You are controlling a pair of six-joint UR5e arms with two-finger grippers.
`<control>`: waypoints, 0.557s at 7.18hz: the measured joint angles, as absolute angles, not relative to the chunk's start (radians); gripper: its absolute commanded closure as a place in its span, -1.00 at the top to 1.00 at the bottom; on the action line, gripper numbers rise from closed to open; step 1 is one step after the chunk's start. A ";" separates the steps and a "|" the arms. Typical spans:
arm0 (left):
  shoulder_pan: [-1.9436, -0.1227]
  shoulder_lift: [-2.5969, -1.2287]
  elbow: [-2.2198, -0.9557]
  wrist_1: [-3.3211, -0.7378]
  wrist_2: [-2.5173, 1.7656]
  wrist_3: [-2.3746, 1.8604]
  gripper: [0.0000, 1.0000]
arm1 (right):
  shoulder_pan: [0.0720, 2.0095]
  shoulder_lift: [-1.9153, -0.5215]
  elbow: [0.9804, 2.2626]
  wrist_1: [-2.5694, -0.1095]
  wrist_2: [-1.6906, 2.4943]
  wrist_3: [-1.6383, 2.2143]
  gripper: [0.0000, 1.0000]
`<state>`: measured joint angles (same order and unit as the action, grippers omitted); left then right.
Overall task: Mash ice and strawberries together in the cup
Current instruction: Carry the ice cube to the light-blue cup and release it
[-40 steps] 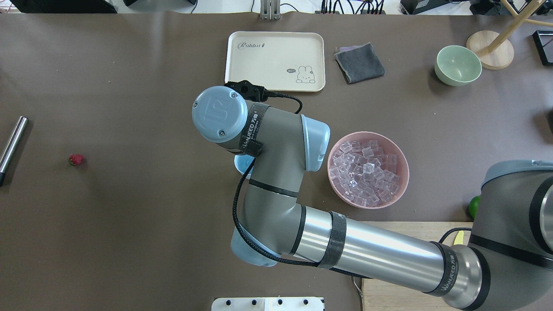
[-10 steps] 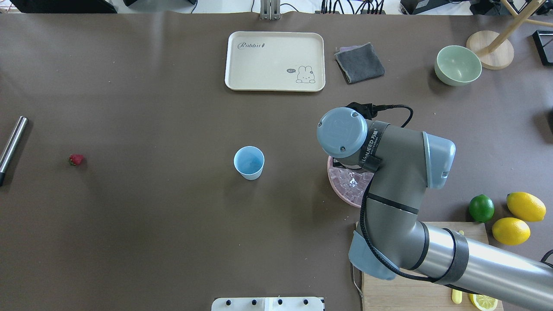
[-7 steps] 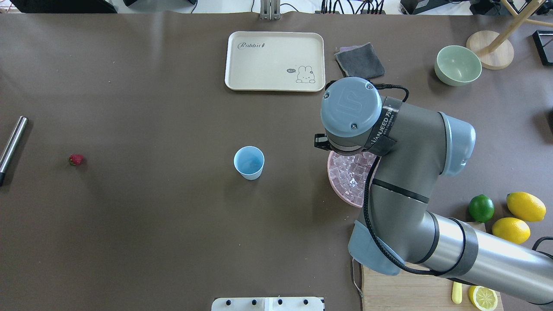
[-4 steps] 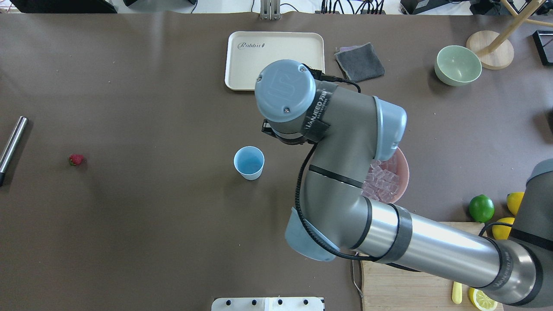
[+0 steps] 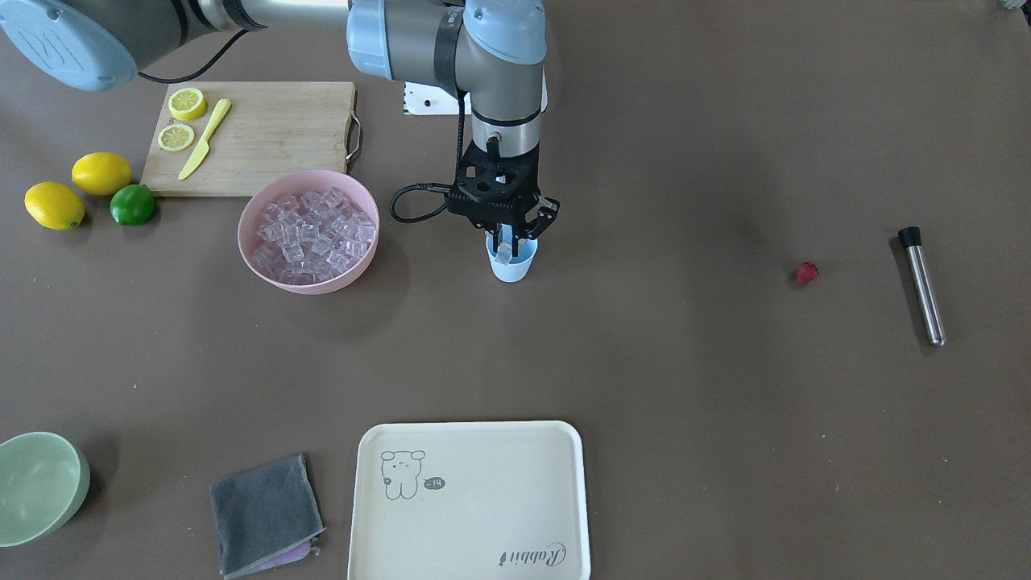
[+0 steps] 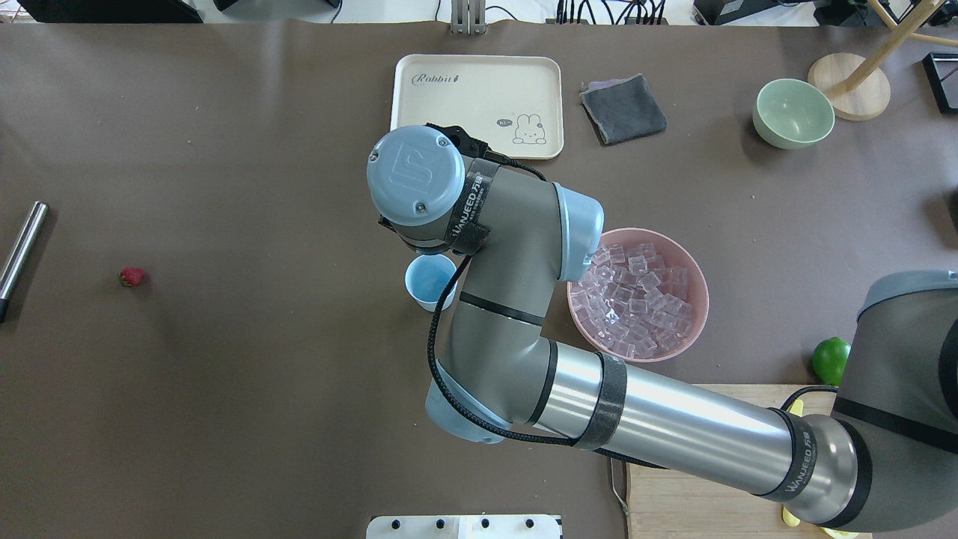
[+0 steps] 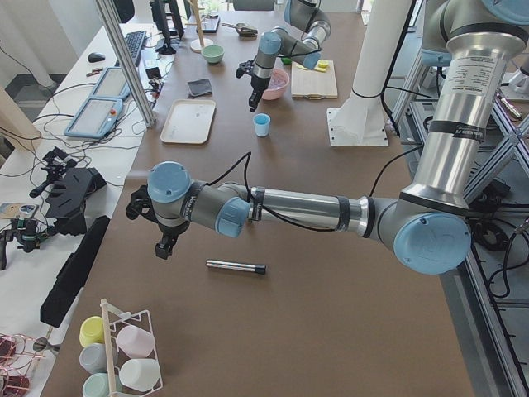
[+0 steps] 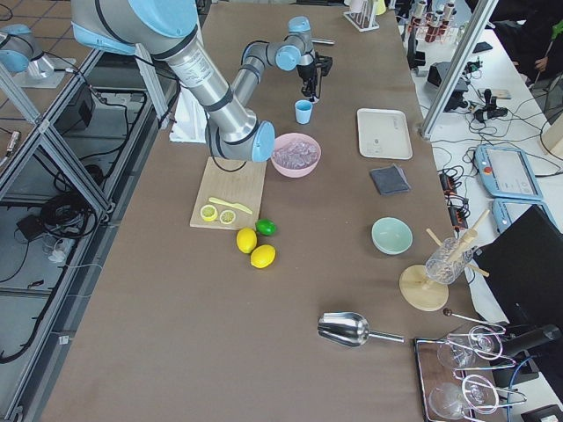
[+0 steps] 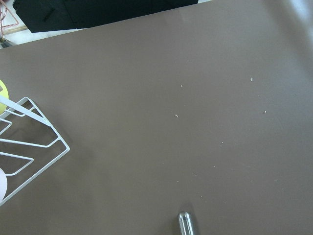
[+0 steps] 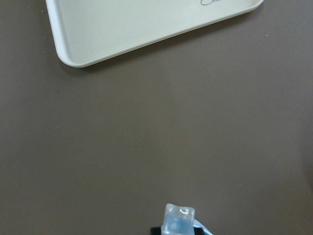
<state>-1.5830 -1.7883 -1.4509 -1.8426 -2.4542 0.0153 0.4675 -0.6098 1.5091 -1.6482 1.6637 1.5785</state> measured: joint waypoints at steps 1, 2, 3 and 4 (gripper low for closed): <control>-1.583 -1.782 -1.451 -1.844 -2.454 0.016 0.98 | 0.460 -0.612 1.507 -1.643 1.657 1.576 -0.53; -1.584 -1.774 -1.452 -1.845 -2.454 0.016 0.98 | 0.451 -0.618 1.506 -1.639 1.654 1.571 -0.53; -1.585 -1.771 -1.454 -1.845 -2.454 0.016 0.98 | 0.443 -0.622 1.506 -1.637 1.653 1.567 -0.49; -1.585 -1.770 -1.454 -1.845 -2.454 0.016 0.98 | 0.437 -0.623 1.511 -1.637 1.653 1.566 0.47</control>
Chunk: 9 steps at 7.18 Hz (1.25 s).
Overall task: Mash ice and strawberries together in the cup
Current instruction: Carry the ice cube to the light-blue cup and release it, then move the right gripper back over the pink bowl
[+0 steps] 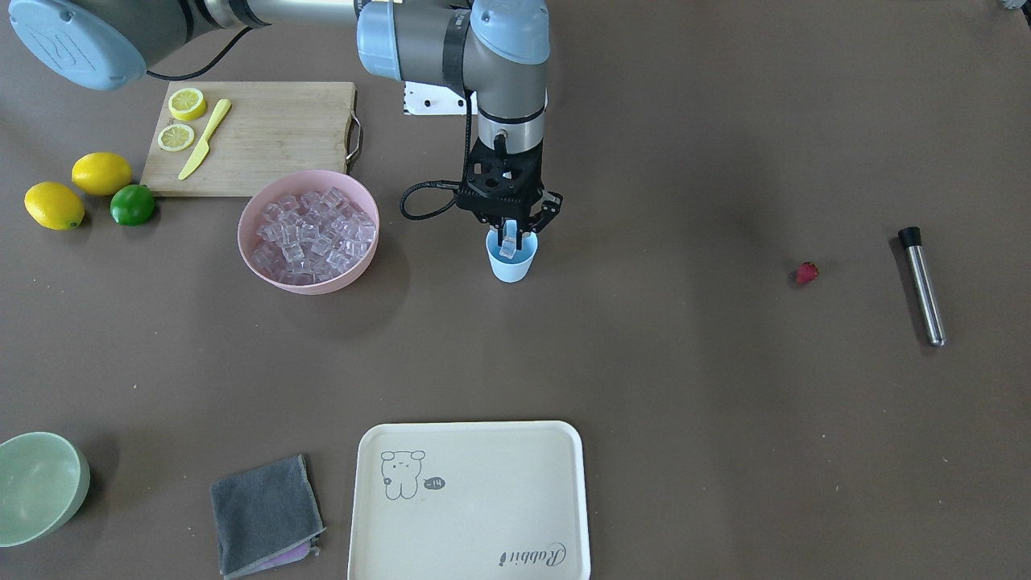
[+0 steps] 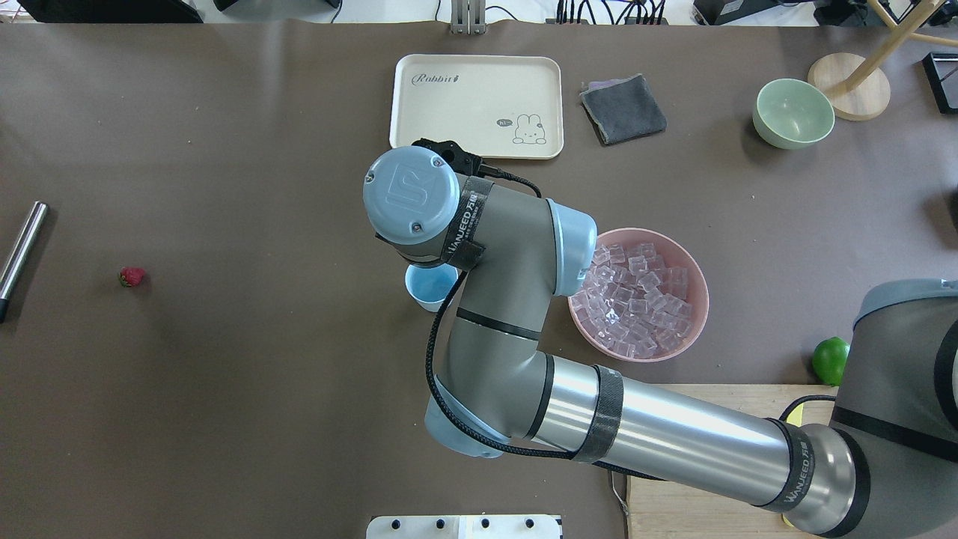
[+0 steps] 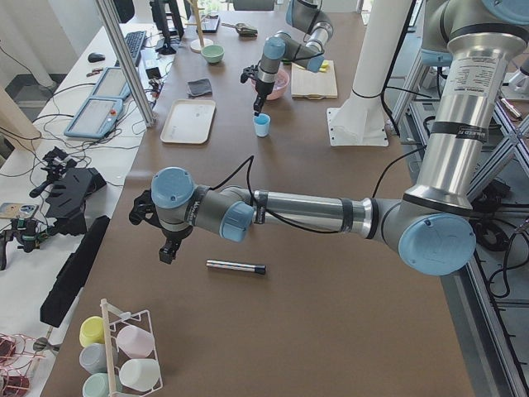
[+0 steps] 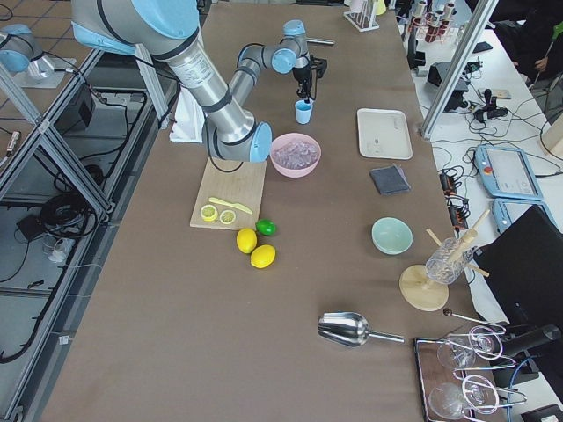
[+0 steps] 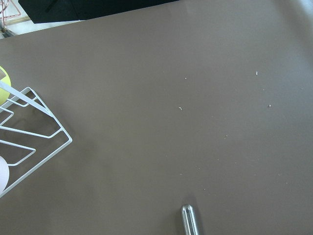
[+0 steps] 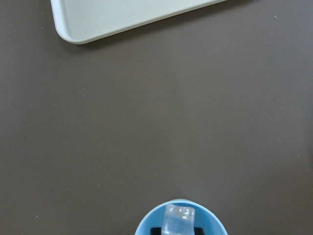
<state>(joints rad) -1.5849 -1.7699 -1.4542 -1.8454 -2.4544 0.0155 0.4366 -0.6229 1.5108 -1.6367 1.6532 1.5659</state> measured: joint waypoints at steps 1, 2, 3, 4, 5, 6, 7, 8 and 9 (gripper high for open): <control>-1.585 -1.770 -1.453 -1.846 -2.454 0.016 0.98 | 0.433 -0.626 1.516 -1.636 1.653 1.565 0.69; -1.585 -1.770 -1.454 -1.846 -2.454 0.016 0.98 | 0.430 -0.633 1.518 -1.636 1.652 1.564 0.82; -1.585 -1.770 -1.456 -1.847 -2.454 0.016 0.98 | 0.427 -0.644 1.520 -1.635 1.652 1.564 0.80; -1.586 -1.770 -1.458 -1.847 -2.454 0.016 0.98 | 0.425 -0.655 1.527 -1.635 1.652 1.563 0.81; -1.586 -1.770 -1.458 -1.847 -2.454 0.016 0.98 | 0.425 -0.670 1.548 -1.637 1.654 1.557 0.82; -1.586 -1.771 -1.460 -1.847 -2.455 0.015 0.98 | 0.426 -0.715 1.604 -1.645 1.656 1.537 0.82; -1.586 -1.770 -1.464 -1.847 -2.455 0.015 0.98 | 0.430 -0.798 1.701 -1.661 1.659 1.496 0.82; -1.586 -1.767 -1.472 -1.847 -2.456 0.015 0.98 | 0.435 -0.893 1.804 -1.680 1.661 1.449 0.82; -1.587 -1.760 -1.484 -1.847 -2.456 0.014 0.98 | 0.445 -0.973 1.882 -1.690 1.668 1.413 0.82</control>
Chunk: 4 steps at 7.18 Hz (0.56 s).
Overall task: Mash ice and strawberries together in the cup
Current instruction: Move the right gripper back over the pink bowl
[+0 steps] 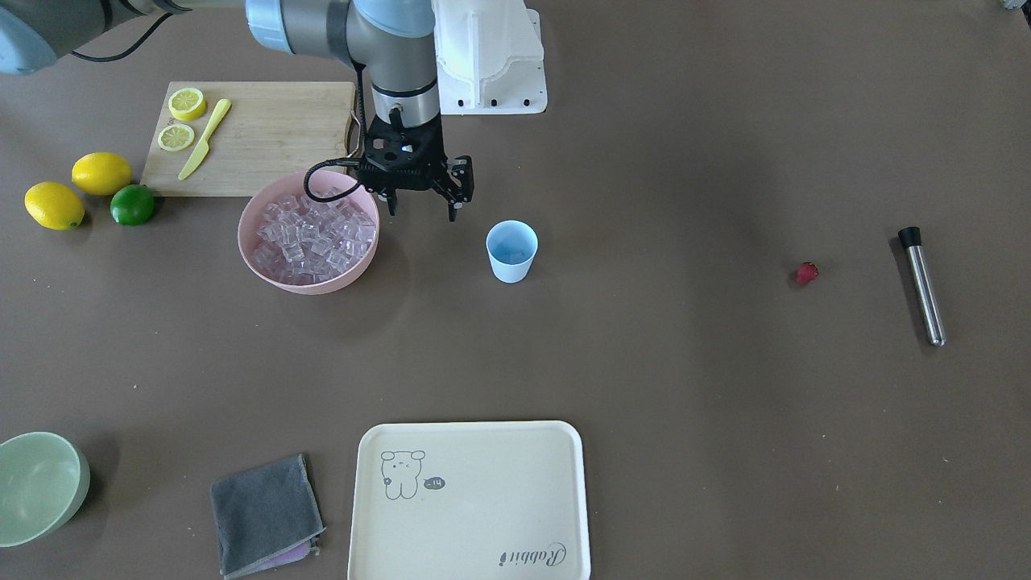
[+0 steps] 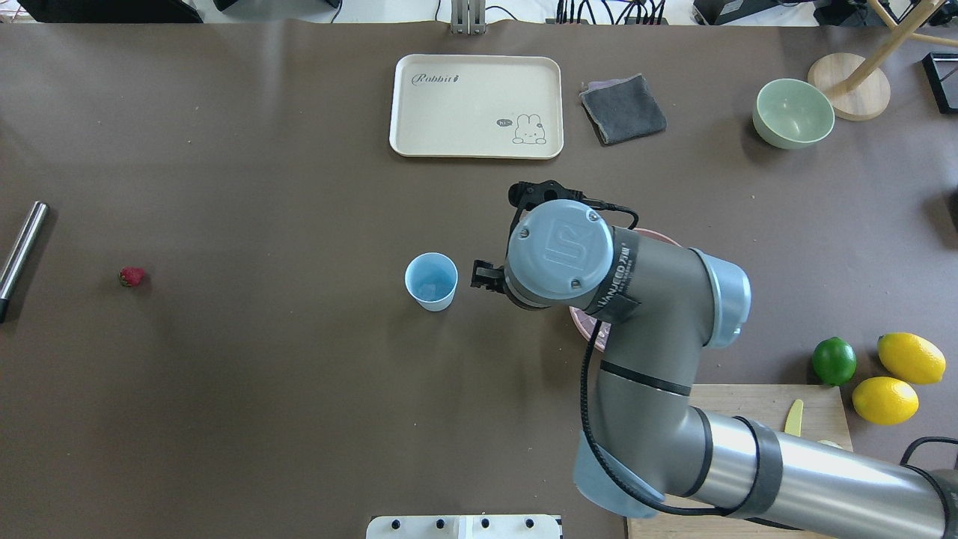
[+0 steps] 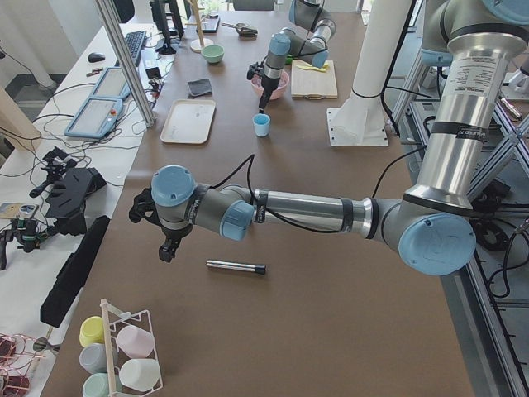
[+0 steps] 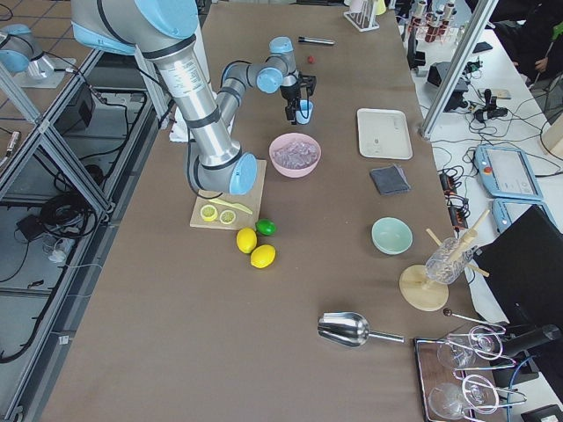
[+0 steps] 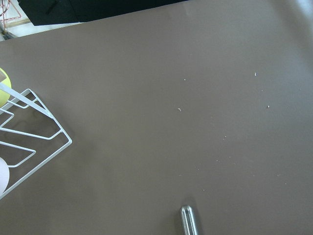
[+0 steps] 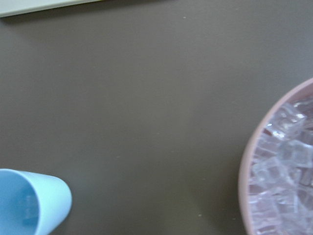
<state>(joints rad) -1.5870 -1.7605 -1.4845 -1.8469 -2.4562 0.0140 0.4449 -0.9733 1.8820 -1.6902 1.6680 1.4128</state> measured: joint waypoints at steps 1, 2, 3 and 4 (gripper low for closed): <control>-1.587 -1.755 -1.495 -1.847 -2.457 0.013 0.98 | 0.463 -1.031 1.930 -1.698 1.694 1.382 0.81; -1.587 -1.753 -1.503 -1.846 -2.457 0.012 0.98 | 0.488 -1.076 1.958 -1.707 1.737 1.360 0.78; -1.587 -1.752 -1.506 -1.847 -2.457 0.011 0.98 | 0.508 -1.113 1.977 -1.715 1.769 1.352 0.77; -1.586 -1.752 -1.509 -1.846 -2.458 0.011 0.98 | 0.516 -1.144 1.988 -1.718 1.783 1.356 0.74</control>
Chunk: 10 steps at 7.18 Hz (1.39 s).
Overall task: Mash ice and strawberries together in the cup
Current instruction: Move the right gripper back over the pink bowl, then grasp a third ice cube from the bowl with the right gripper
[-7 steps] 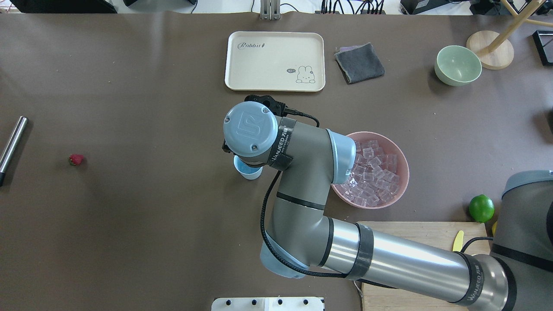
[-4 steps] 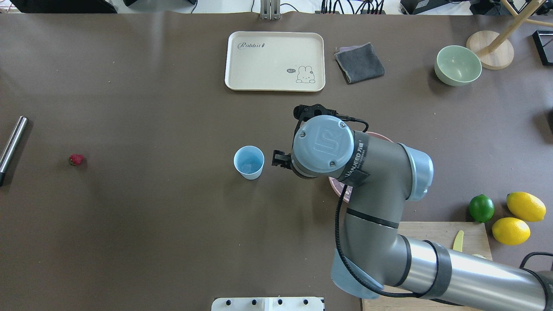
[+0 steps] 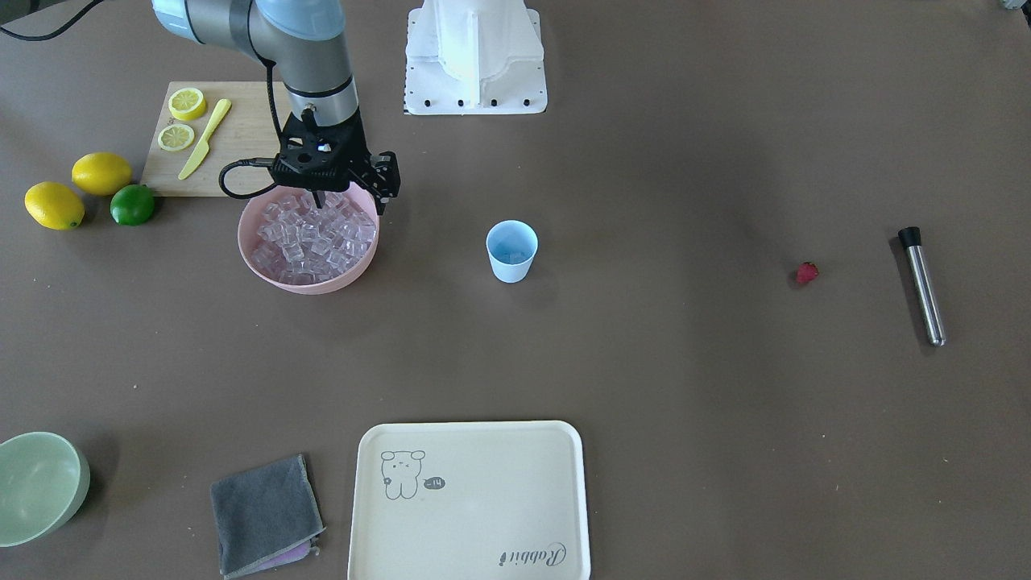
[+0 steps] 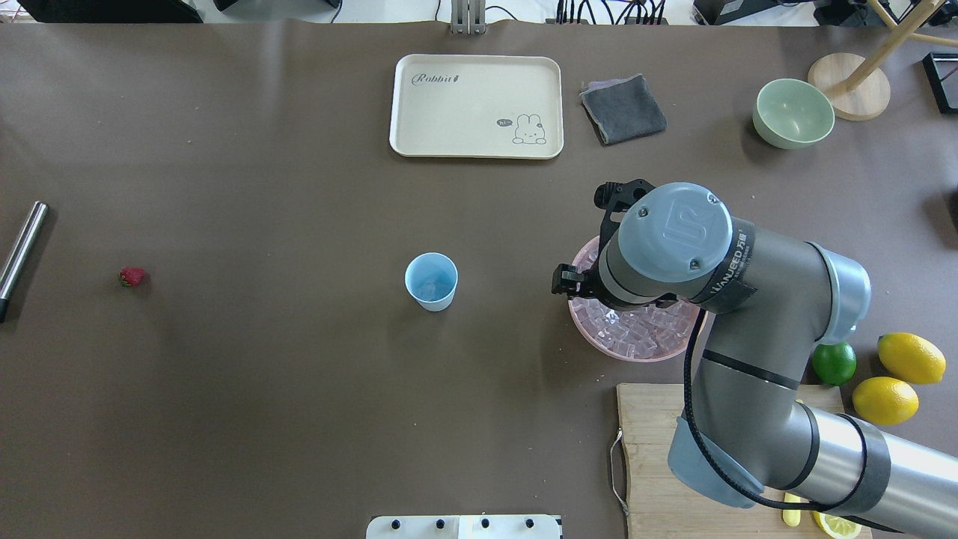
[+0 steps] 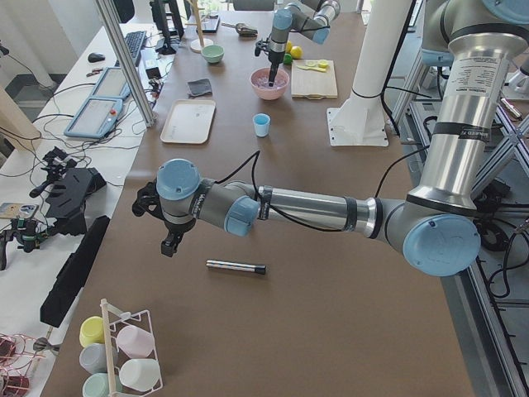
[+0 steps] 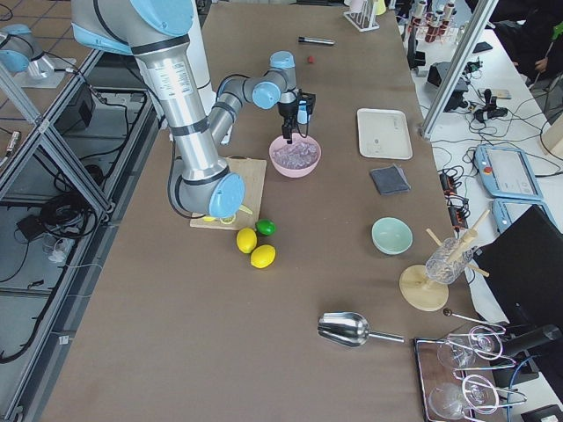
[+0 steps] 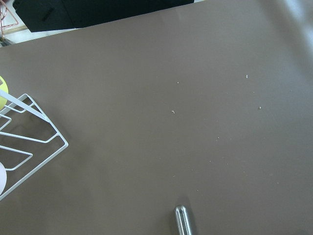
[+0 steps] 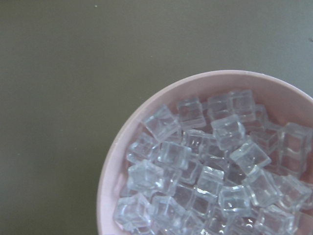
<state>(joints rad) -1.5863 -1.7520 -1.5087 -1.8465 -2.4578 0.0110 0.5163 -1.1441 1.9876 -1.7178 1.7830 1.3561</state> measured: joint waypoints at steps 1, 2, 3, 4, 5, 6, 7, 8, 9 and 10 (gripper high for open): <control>-1.586 -1.750 -1.514 -1.846 -2.458 0.011 0.98 | 0.517 -1.164 1.994 -1.721 1.787 1.377 0.74; -1.586 -1.746 -1.520 -1.846 -2.459 0.010 0.98 | 0.512 -1.173 1.996 -1.730 1.788 1.407 0.74; -1.587 -1.744 -1.526 -1.845 -2.459 0.009 0.98 | 0.501 -1.172 1.997 -1.754 1.787 1.425 0.74; -1.587 -1.743 -1.530 -1.844 -2.459 0.008 0.98 | 0.497 -1.163 1.999 -1.788 1.784 1.427 0.73; -1.587 -1.742 -1.531 -1.844 -2.458 0.008 0.98 | 0.508 -1.150 1.999 -1.812 1.777 1.413 0.72; -1.586 -1.740 -1.533 -1.845 -2.459 0.008 0.98 | 0.530 -1.141 1.992 -1.823 1.766 1.381 0.65; -1.586 -1.735 -1.536 -1.845 -2.462 0.008 0.98 | 0.549 -1.136 1.974 -1.825 1.752 1.337 0.51; -1.586 -1.726 -1.540 -1.846 -2.472 0.008 0.98 | 0.561 -1.132 1.949 -1.820 1.735 1.302 0.52; -1.586 -1.719 -1.544 -1.847 -2.485 0.008 0.98 | 0.572 -1.131 1.929 -1.809 1.724 1.276 0.51; -1.586 -1.712 -1.550 -1.847 -2.492 0.008 0.98 | 0.585 -1.130 1.909 -1.793 1.721 1.245 0.51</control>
<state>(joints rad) -1.5862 -1.7119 -1.5505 -1.8468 -2.4917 0.0085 0.5851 -1.1303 1.9095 -1.7932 1.7209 1.2455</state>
